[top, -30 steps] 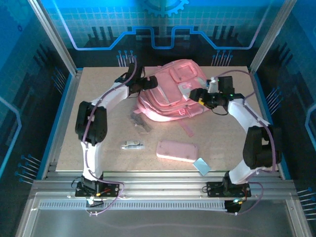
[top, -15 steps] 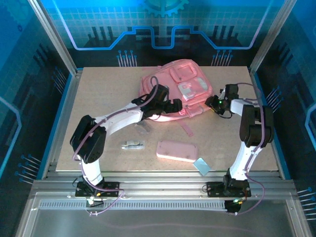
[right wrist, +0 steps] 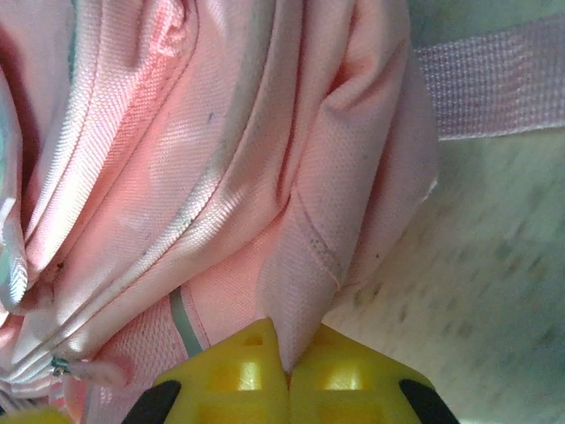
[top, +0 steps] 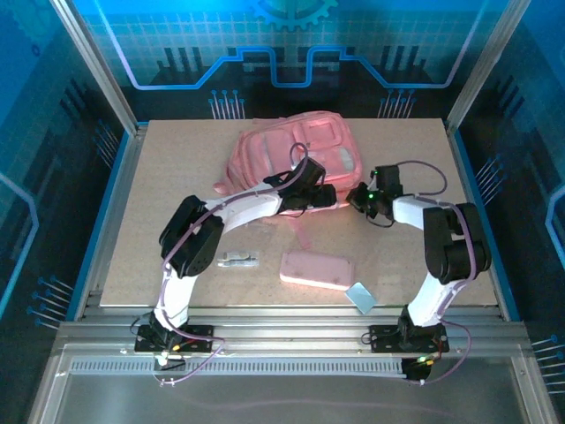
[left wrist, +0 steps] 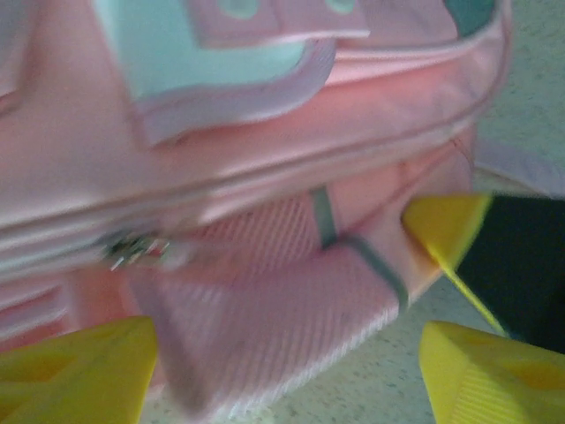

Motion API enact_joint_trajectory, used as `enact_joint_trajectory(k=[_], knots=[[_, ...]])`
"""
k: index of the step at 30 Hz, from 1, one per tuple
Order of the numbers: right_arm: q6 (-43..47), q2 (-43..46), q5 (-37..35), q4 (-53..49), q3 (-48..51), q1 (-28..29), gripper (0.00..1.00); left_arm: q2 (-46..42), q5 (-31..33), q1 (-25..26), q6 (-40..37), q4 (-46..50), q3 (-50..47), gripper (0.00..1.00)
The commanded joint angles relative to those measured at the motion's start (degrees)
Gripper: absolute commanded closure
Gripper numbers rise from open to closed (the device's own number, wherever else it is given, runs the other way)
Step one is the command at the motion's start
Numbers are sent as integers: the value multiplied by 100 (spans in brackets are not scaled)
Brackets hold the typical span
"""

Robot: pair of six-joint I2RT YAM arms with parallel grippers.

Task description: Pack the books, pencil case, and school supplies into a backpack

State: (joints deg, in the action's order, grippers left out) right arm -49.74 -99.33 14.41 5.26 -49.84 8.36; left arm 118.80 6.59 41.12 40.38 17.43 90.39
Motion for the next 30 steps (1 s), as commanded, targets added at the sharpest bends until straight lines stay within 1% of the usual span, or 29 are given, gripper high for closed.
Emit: enact_joint_trajectory(k=[1,2,3,6,7,8,9,10,11,14,17,20,24,30], knots=[[-530,363,-362,73,408,309,100,178,490,31,-156,520,247,30],[-647,440,-469,147,529,368,100,155,599,24,-184,540,211,35],[-763,490,-545,257,648,438,100,125,710,30,-199,544,133,37],[-927,520,-668,382,830,665,100,7,1004,23,-172,508,-101,38],[-962,501,-674,421,879,725,92,-6,1120,22,-160,524,-149,38],[-987,480,-624,513,955,779,77,-8,1233,24,-147,576,-185,38],[-1028,477,-602,549,1015,821,57,-6,1333,23,-160,634,-205,38],[-1046,481,-582,572,1082,833,46,10,1419,22,-175,674,-222,38],[-1019,516,-579,530,1116,827,41,35,1509,14,-179,735,-232,38],[-686,748,-829,66,1100,663,37,139,1565,-32,-186,971,-189,36],[-369,1035,-919,-203,1070,248,30,173,1564,-65,-163,1059,-229,32],[3,1157,-888,-289,847,-138,24,229,1657,-84,-193,1056,-216,31],[455,760,-854,-508,71,-398,22,458,1712,-138,-201,1201,-1,31],[477,-336,-401,-99,-948,-548,22,517,1745,-208,-120,1269,-32,36]])
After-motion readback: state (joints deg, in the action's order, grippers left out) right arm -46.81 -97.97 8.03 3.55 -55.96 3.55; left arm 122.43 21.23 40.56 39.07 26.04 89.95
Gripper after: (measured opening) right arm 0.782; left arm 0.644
